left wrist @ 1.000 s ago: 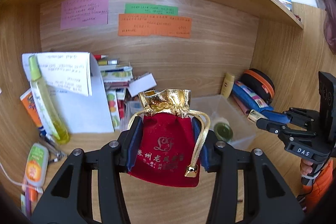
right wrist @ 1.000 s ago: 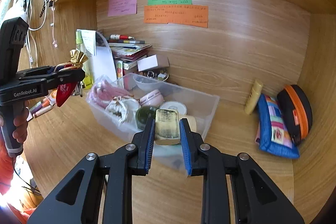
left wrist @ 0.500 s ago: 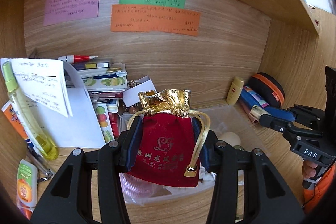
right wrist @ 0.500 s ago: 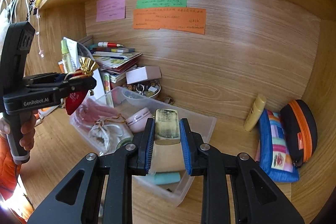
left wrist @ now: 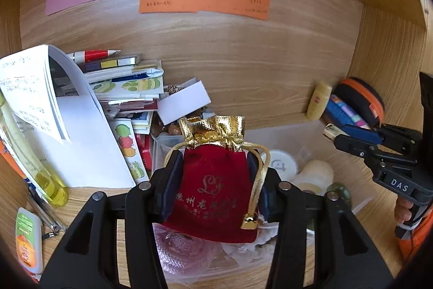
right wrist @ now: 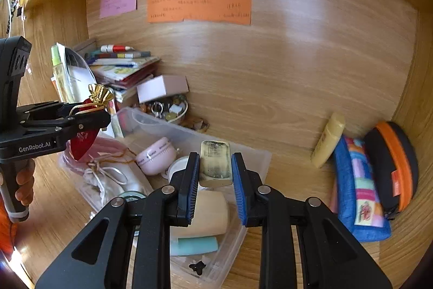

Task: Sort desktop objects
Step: 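Carry the red pouch and small block over the clear box, then open the left tool to drop the red pouch into the box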

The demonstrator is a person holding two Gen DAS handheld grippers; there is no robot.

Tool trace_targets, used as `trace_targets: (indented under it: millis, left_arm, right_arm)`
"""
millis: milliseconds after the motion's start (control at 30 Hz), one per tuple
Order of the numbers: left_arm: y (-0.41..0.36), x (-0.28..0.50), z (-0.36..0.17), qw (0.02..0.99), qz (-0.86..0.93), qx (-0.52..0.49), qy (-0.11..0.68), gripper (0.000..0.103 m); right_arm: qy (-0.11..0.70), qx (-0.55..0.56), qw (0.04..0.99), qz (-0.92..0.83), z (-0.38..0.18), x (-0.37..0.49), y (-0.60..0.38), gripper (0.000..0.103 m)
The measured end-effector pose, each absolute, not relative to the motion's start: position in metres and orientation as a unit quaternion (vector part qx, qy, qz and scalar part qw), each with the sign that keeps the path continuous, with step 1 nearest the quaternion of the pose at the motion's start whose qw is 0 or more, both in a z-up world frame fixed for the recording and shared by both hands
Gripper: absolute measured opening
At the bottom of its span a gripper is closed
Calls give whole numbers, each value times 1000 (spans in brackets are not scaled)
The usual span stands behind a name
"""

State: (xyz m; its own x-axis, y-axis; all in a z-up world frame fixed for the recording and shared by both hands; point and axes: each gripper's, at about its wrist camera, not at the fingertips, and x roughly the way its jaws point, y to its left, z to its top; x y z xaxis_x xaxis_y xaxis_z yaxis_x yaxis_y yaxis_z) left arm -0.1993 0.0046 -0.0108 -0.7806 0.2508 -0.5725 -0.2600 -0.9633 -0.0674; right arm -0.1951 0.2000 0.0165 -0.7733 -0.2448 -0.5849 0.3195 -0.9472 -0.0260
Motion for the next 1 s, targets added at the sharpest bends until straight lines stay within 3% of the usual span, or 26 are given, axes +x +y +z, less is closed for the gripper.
trace_targets:
  millis: [467, 600, 800, 867, 933, 1000]
  left_arm:
    - [21, -192, -21, 136, 940, -308, 45, 56]
    - [26, -188, -22, 137, 942, -301, 55, 71]
    - [31, -186, -23, 133, 943, -296, 70, 72]
    - [31, -186, -24, 131, 943, -297, 71, 73]
    - [31, -187, -26, 127, 943, -300, 72, 74]
    - [32, -187, -28, 123, 943, -301, 76, 76]
  right_arm:
    - [74, 323, 145, -932, -4, -200, 197, 22]
    - [84, 317, 139, -934, -4, -196, 192, 22]
    - [90, 313, 134, -936, -3, -195, 192, 22]
    - [87, 317, 133, -935, -4, -196, 194, 28]
    - [86, 322, 137, -933, -6, -198, 195, 40]
    - [84, 323, 137, -933, -7, -198, 195, 42]
